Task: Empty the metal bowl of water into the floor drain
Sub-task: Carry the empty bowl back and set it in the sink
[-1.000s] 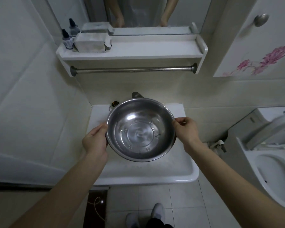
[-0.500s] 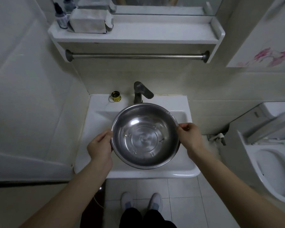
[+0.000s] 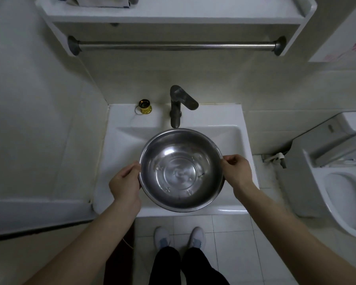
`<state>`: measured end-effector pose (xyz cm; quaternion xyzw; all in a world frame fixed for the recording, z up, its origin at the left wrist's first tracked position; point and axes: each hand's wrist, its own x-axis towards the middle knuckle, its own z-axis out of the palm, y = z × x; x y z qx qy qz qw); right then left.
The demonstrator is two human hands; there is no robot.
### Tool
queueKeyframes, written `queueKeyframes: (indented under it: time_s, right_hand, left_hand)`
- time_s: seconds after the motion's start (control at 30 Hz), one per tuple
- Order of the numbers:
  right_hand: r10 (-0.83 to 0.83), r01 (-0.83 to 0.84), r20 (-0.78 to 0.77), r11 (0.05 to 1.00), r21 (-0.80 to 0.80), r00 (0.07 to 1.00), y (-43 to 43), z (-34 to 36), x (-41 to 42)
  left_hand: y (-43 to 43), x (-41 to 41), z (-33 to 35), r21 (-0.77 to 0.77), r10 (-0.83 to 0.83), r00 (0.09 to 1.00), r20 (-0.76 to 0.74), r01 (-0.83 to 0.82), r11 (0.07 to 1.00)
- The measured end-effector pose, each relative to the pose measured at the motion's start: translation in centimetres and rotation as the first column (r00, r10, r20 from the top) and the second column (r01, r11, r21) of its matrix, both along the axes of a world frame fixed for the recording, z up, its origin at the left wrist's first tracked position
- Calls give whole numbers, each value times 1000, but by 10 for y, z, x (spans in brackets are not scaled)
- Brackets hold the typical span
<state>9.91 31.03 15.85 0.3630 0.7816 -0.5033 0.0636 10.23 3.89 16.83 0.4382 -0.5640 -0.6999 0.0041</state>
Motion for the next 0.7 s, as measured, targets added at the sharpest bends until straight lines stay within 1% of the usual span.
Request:
queueKeyframes:
  time_s: [0.33,0.7]
  right_hand:
    - [29,-30,55,999,17,998,-3,-36,1]
    - [-6,8,130,1000,-12,991,-4,-68,-14]
  left_hand:
    - [-5,-5,-33,-9,-10,997,71,11,1000]
    - [-3,-20,-59,-44,-11,995,100,15,999]
